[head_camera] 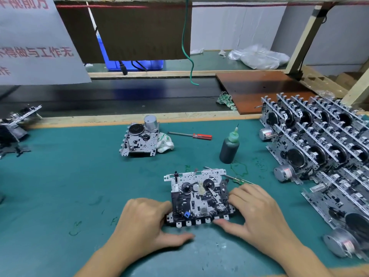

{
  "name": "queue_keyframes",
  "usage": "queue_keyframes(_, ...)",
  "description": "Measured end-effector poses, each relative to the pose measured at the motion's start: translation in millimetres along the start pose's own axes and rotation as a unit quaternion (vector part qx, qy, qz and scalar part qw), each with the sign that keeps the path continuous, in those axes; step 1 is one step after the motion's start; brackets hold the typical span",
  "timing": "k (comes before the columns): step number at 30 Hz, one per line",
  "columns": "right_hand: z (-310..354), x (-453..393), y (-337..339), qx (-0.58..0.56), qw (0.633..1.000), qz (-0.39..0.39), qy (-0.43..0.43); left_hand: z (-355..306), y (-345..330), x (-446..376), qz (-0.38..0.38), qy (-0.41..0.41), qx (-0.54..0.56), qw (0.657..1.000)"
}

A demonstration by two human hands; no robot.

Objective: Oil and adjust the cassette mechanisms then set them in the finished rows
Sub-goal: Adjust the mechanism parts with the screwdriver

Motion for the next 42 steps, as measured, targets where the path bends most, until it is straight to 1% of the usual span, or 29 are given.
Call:
queue_keyframes(2,-1,-1,0,-0.001,1.000,-0.001,-0.003,-1,-1,2,-0.009,0.020,-0.020,1.000)
queue_keyframes(5,-2,-2,-1,-0.032,0.999,0.015,0.002,2,-1,3,-0.021,0.047,-0.036,0.998)
queue_keyframes(7,-1,-2,0,-0.041,0.999,0.016,0.010,4,-1,2,-0.012,0.043,-0.027,0.999)
queue_keyframes(9,0,-1,1,-0.029,0.999,-0.001,0.012,3,-1,1,0.004,0.040,-0.017,0.999)
queue_keyframes(12,1,-1,1,-0.017,1.000,-0.018,0.006,2,-1,-1,0.000,0.086,-0.034,0.996)
queue_keyframes(15,0,-1,1,-0.050,0.999,-0.014,-0.002,1,-2,-3,-0.027,0.119,-0.052,0.991)
queue_keyframes(17,1,-1,1,-0.061,0.998,-0.016,-0.005,2,-2,-4,-0.033,0.111,-0.048,0.992)
queue_keyframes(20,2,-1,0,-0.028,0.999,-0.028,-0.017,6,-4,-4,-0.003,0.086,-0.023,0.996)
queue_keyframes(23,1,-1,0,-0.003,0.999,-0.030,-0.023,7,-5,-4,0.015,0.081,-0.008,0.997)
queue_keyframes(26,-2,-2,1,0.002,0.999,-0.030,-0.031,0,-6,-2,0.016,0.050,0.017,0.998)
queue_keyframes(28,-2,-2,1,0.015,0.998,-0.043,-0.039,-3,-6,-1,0.014,0.037,0.022,0.999)
queue_keyframes(30,-3,-2,1,0.002,0.998,-0.048,-0.042,-1,-7,-1,0.010,0.056,0.004,0.998)
queue_keyframes(32,-2,-1,0,-0.024,0.999,-0.030,-0.014,2,-8,0,0.007,0.085,-0.013,0.996)
queue_keyframes(35,0,0,1,-0.012,0.999,-0.027,0.022,5,-7,0,0.000,0.104,-0.021,0.994)
queue_keyframes(39,2,0,0,-0.037,0.999,-0.020,0.008,5,-4,-1,-0.024,0.114,-0.019,0.993)
queue_keyframes(42,1,1,1,-0.058,0.998,-0.020,-0.002,8,-6,0,-0.025,0.131,-0.020,0.991)
Point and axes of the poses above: each hand's wrist, its own x-axis away from the middle knuckle, its own y-axis out of the back of the hand, z = x × y, the point moved 7 cm from there along -x, towards the middle knuckle, and after that the axes turned 9 degrees about -z, right-handed, at the moved point
